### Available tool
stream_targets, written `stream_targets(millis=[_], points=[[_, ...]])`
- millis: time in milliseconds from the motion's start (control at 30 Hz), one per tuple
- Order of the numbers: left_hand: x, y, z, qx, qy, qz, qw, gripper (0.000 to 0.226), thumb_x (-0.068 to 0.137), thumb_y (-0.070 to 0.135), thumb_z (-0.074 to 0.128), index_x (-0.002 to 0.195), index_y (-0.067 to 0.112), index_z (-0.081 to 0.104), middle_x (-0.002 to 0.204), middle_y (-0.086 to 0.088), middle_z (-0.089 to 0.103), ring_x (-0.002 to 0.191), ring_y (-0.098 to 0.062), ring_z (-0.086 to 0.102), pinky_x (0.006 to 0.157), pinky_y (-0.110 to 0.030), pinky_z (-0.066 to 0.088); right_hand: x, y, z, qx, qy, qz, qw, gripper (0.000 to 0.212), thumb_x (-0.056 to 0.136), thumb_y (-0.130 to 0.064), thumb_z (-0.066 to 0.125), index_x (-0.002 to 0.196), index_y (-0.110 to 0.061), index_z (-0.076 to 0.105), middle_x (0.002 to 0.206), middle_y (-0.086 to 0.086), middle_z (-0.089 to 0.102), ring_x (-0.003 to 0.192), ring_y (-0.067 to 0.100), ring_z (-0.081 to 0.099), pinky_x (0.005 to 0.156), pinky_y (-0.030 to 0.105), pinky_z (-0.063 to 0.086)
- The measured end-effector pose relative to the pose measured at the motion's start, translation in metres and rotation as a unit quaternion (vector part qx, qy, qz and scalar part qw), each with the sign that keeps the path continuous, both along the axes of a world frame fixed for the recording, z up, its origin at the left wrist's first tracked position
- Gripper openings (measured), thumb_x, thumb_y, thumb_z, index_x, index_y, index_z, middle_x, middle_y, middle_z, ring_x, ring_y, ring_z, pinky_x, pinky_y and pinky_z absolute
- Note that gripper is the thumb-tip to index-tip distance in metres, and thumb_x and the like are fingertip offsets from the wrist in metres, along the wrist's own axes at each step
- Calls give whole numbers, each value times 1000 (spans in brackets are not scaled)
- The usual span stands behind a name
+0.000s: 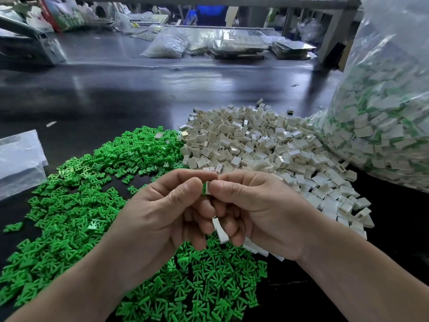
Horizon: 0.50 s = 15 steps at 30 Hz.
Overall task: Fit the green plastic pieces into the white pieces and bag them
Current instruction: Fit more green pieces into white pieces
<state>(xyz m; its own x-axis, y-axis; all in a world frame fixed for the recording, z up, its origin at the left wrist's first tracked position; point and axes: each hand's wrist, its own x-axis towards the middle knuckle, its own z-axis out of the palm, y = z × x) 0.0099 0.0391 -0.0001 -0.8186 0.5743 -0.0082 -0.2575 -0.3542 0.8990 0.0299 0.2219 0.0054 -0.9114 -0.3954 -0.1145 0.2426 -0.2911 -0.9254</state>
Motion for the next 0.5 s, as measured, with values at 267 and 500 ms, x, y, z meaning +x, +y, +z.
stream_targets(millis=[267,500], points=[[-1,-4,2,39,-86,-59,994,39,70,27,87,102,10,72,68,-12,66,54,-19,65,45,-25,54,2,2,4,29,-22,18,999,33,93,-17,64,110,11,60,63,1,59,42,6,54,35,18,44],[3,2,-1,58,-95,-28,993,41,63,30,91,95,12,73,60,-10,63,46,-17,62,41,-24,52,5,-2,6,36,7,7,999,12,96,-17,62,89,-9,68,63,3,59,41,6,54,35,18,43]])
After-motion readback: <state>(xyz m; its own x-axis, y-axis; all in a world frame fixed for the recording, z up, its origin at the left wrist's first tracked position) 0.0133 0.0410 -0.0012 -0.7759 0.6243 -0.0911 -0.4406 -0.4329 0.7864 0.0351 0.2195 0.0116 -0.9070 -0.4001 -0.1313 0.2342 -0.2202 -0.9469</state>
